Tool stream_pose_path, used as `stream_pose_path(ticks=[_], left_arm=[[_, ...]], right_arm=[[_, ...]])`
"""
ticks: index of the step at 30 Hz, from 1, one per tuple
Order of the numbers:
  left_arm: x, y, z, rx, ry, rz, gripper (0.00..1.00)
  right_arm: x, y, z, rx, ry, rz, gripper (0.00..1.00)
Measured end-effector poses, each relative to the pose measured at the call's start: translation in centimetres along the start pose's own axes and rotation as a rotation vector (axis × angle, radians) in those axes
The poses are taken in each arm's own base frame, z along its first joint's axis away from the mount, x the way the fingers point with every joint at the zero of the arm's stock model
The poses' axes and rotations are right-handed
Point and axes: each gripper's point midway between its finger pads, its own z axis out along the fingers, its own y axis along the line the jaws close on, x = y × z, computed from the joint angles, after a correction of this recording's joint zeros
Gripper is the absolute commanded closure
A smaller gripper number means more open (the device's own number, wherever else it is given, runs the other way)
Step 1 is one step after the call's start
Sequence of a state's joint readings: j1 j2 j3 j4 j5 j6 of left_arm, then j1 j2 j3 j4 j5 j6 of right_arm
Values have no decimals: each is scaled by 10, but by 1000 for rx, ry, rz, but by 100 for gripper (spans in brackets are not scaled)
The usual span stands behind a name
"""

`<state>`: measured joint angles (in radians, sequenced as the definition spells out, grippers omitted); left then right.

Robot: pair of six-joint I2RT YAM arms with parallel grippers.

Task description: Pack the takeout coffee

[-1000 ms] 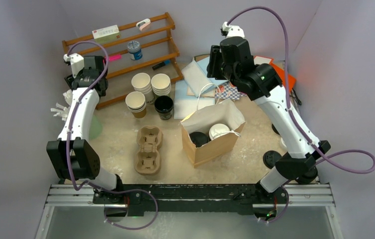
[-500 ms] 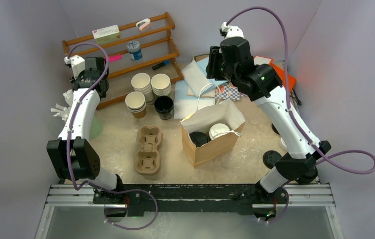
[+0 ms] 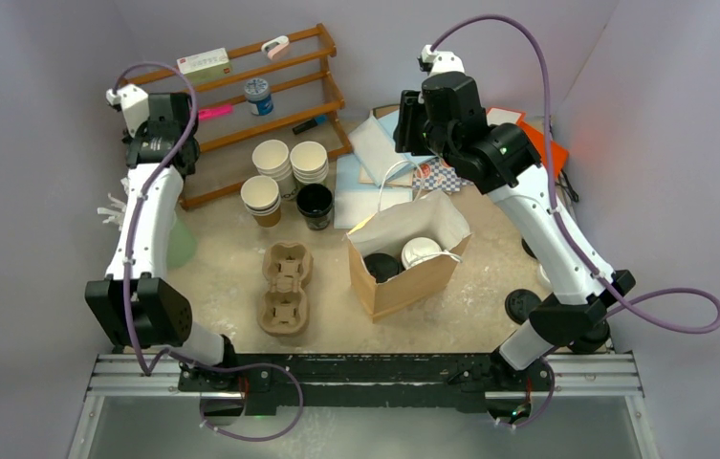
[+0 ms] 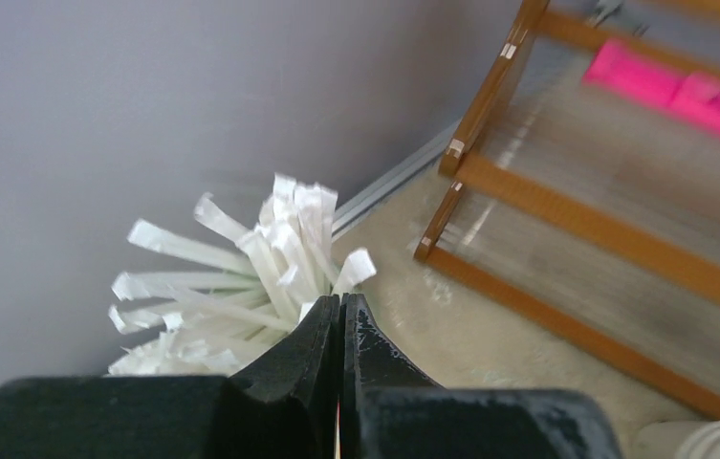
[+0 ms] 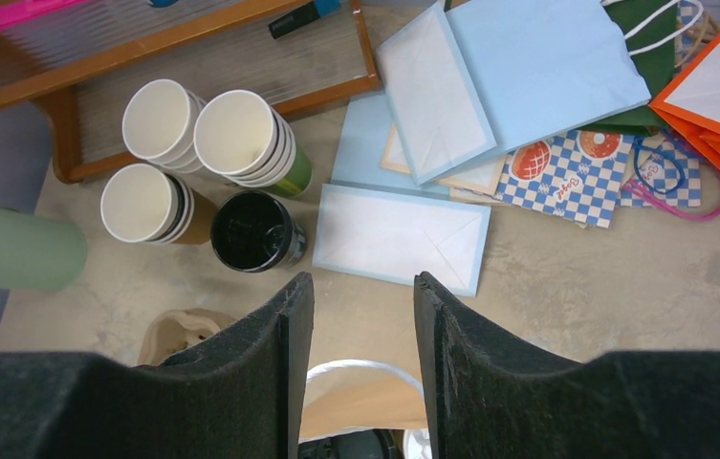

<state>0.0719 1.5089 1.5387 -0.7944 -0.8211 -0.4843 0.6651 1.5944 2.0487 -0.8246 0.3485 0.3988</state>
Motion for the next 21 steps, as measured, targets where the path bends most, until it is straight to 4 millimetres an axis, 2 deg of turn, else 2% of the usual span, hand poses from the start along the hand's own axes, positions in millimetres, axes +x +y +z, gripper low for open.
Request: stream_pose_path(ticks=[3, 7, 12, 16, 21], left_arm=[[-35, 2, -16, 37, -62, -60, 100], [-81, 11, -47, 109, -149, -163, 100], [-116, 18, -87, 252, -223, -298, 100], [-144, 21, -137, 469, -293, -431, 100], [-182, 13, -222, 860, -356, -539, 100]], right_arm=[[0, 0, 0, 0, 0, -3, 55], [0, 0, 0, 0, -1, -8, 55], [-2, 0, 0, -3, -7, -12, 55], [-2, 0, 0, -2, -6, -13, 56], [-3, -2, 0, 9, -14, -13, 57]])
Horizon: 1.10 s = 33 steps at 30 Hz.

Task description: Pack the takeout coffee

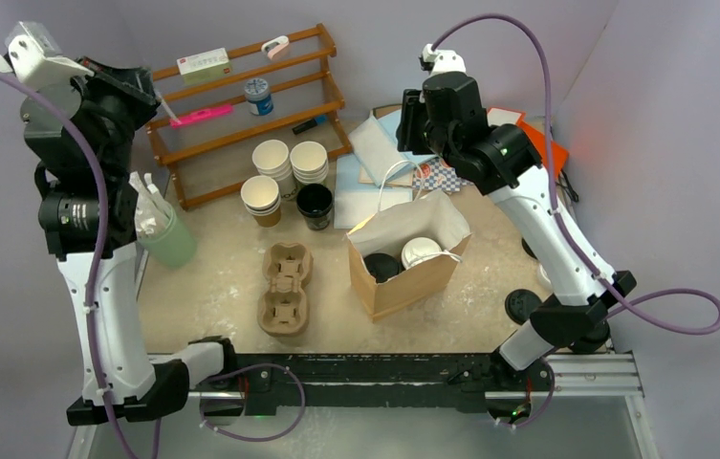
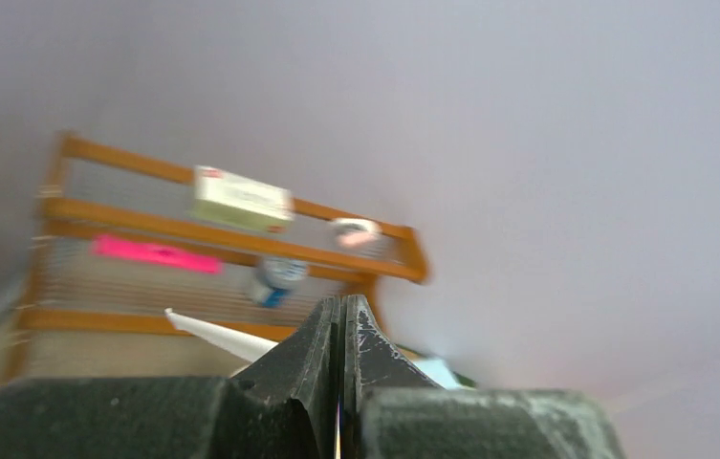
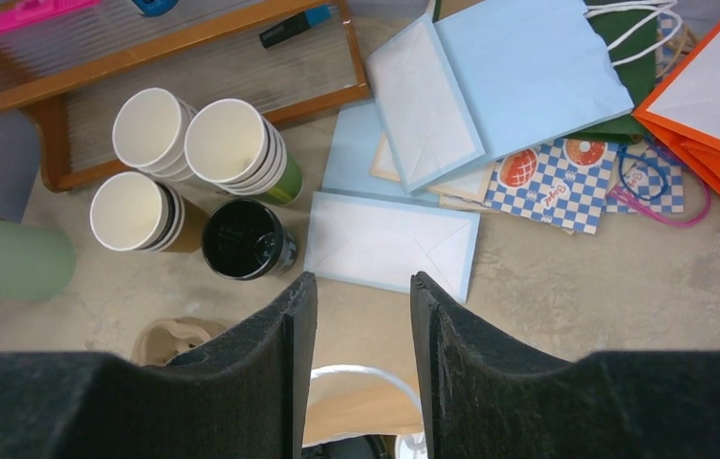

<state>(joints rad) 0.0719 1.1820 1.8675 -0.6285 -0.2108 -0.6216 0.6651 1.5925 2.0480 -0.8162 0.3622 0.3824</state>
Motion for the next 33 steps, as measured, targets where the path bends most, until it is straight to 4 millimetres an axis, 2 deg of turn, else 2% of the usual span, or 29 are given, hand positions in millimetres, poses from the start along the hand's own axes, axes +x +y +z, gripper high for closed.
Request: stream_pose_path(ticks=[1, 4, 9, 11, 14, 16, 21, 27, 33], left_arm=[[-4, -20, -7, 93, 14, -27, 100], [0, -56, -24, 278, 80, -76, 100], [18, -110, -55, 588, 260, -185, 100], [30, -125, -69, 695, 355, -231, 100], [46, -134, -83, 779, 484, -280, 100], [49, -141, -93, 827, 545, -308, 100], [51, -158, -125, 954, 659, -373, 100], [41, -175, -150, 1054, 693, -412, 100], [48, -195, -171, 1126, 755, -447, 100]], right_arm=[[-1, -2, 0, 9, -6, 0, 58], [-2, -8, -3, 33, -25, 1, 58], [-5, -23, -14, 75, -76, 7, 58], [-6, -28, -19, 89, -97, 10, 58], [-10, -34, -26, 104, -133, 17, 59], [-11, -37, -29, 109, -149, 19, 58], [-9, -46, -37, 128, -174, 23, 59], [-3, -57, -51, 139, -198, 29, 60], [-5, -60, -61, 134, -220, 41, 60]])
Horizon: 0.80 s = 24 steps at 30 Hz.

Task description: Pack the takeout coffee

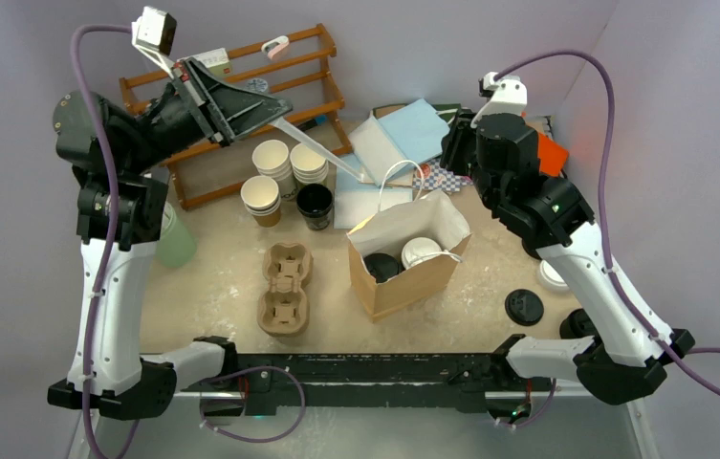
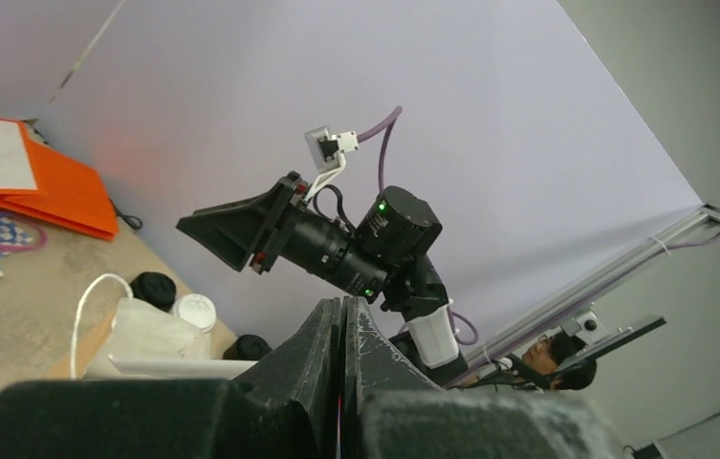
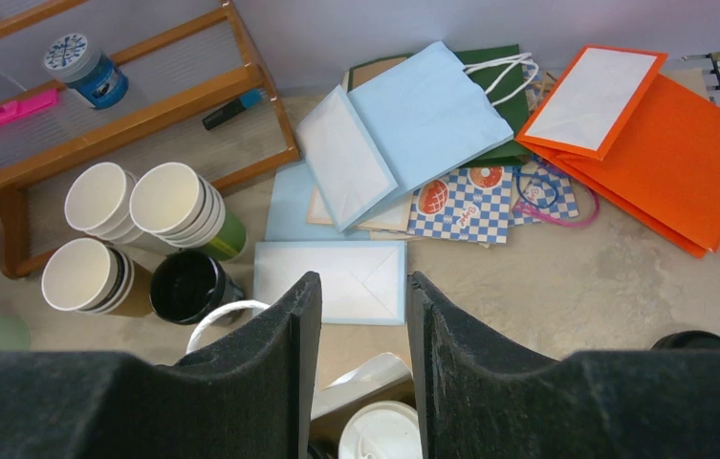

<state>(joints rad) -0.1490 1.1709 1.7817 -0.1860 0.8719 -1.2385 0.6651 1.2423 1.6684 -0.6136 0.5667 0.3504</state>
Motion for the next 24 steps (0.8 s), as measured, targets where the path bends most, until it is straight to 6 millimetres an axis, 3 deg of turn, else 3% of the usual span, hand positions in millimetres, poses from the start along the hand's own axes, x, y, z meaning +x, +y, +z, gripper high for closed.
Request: stream_pose_path(ticks=[6, 13, 21, 24], left_arm=[[16, -1, 31, 44, 48, -64, 100], [74, 2, 80, 50, 175, -140, 100], [102, 23, 89, -35, 194, -137, 100], [119, 41, 93, -77, 218, -140, 100]], right_arm=[[-4, -3, -6, -5, -14, 9, 60], [-11, -8, -14, 5, -38, 20, 60], [-11, -17, -23, 17, -50, 30, 60], [-9, -21, -24, 30, -51, 31, 60]])
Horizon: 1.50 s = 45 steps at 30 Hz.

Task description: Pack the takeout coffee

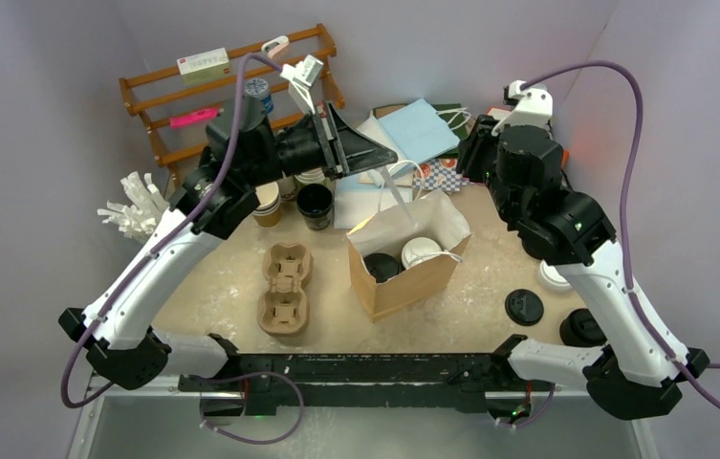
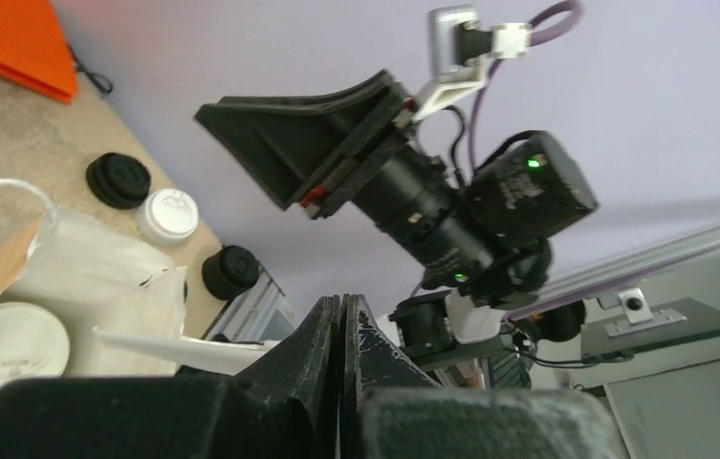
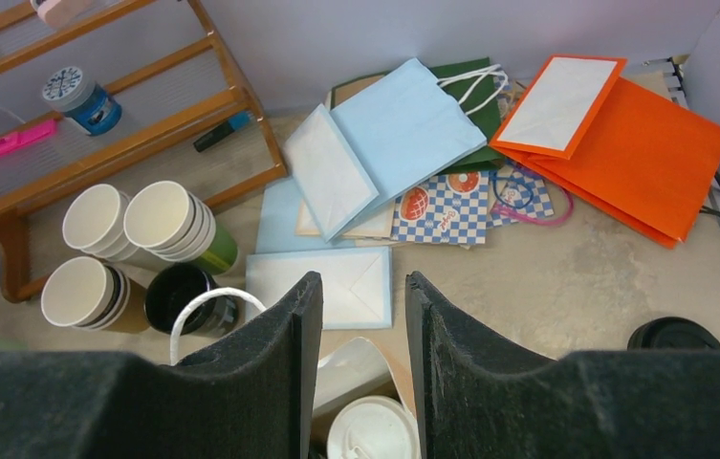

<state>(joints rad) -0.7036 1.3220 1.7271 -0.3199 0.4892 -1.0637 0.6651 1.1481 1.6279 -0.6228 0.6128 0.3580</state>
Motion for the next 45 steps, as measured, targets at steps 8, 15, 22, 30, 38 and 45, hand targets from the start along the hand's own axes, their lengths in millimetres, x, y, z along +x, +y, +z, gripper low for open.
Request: stream_pose_path(ticks=[8, 15, 22, 30, 38, 45], left_arm=[[8, 46, 21, -101, -5, 32, 100], [7, 87, 39, -182, -18, 99, 99], [11, 123, 39, -300, 4, 189, 43], [2, 164, -2, -600, 15, 330, 17], [-83, 185, -94, -916, -213, 401, 20], [-125, 254, -191, -1340, -380, 345, 19]], right_arm=[[-2, -2, -2, 7, -8, 10, 60], [-4, -5, -2, 22, -17, 14, 60], [-4, -5, 0, 29, -19, 14, 55], [-2, -4, 8, 48, -17, -2, 53], [1, 7, 23, 42, 1, -39, 53], [3, 22, 29, -10, 36, -53, 53]])
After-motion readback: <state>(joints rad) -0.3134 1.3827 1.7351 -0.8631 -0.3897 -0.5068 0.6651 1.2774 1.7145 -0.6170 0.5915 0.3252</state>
